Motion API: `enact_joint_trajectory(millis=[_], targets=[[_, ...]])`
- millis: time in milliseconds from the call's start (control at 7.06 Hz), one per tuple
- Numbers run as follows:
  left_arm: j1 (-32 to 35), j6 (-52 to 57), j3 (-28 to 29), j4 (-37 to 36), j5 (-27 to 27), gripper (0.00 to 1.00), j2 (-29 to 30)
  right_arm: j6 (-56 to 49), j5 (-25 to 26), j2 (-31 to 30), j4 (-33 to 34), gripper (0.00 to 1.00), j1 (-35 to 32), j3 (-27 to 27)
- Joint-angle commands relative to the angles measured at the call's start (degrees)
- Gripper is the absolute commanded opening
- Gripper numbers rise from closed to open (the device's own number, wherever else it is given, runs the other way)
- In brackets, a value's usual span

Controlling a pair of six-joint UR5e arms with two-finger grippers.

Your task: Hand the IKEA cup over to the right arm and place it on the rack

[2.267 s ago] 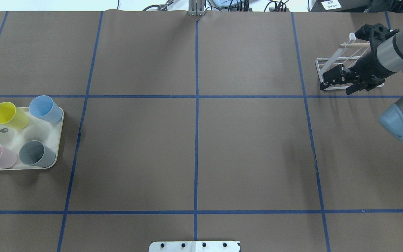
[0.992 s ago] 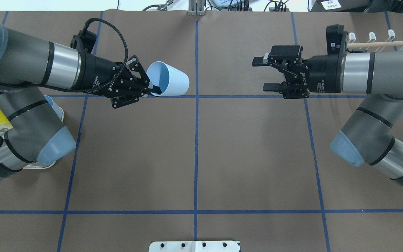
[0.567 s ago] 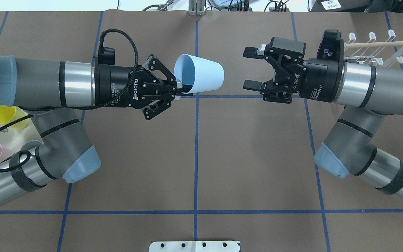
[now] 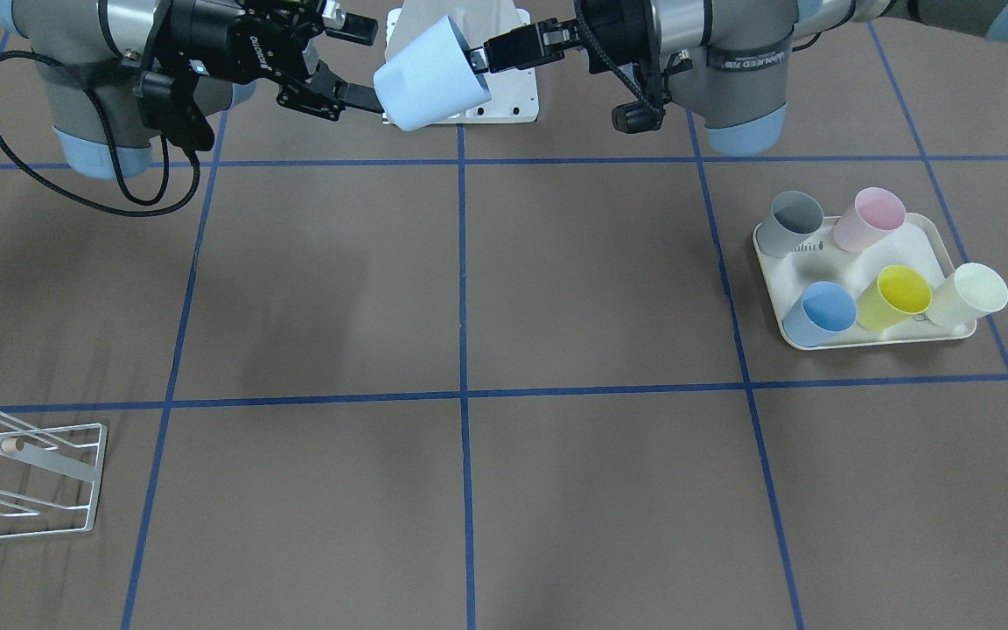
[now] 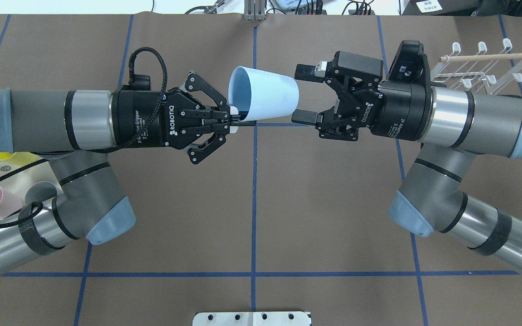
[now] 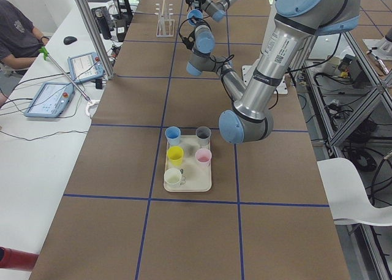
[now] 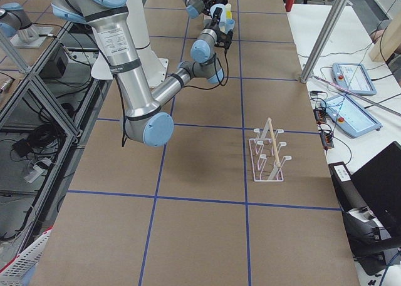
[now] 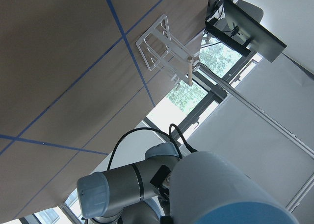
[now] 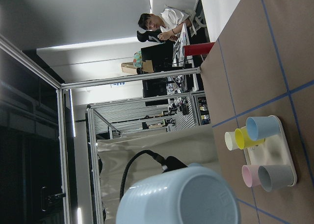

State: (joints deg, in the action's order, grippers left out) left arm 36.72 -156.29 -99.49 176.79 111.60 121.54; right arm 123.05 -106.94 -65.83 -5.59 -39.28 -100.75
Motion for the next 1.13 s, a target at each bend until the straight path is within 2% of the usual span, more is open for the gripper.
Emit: enact_joint_trajectory(millis=[0, 708, 850, 992], targets=[[-0.77, -2.44, 0.09, 2.51, -1.65, 0.0, 0.01, 0.0, 0.24, 0.97, 0.06, 0.99, 0.78, 0.11], [-2.97, -3.58, -0.17, 4.44, -2.53, 0.0, 0.18, 0.0, 0.59, 1.67, 0.06, 0.99, 0.87, 0.29], [-2.97, -3.67, -0.17, 5.05, -2.62, 0.0, 0.18, -0.09, 0.59, 1.59, 0.06, 0.96, 0.87, 0.29], [-2.97, -3.67, -0.17, 5.06, -2.62, 0.0, 0.18, -0.09, 0.59, 1.58, -0.12, 0.87, 0.87, 0.29]])
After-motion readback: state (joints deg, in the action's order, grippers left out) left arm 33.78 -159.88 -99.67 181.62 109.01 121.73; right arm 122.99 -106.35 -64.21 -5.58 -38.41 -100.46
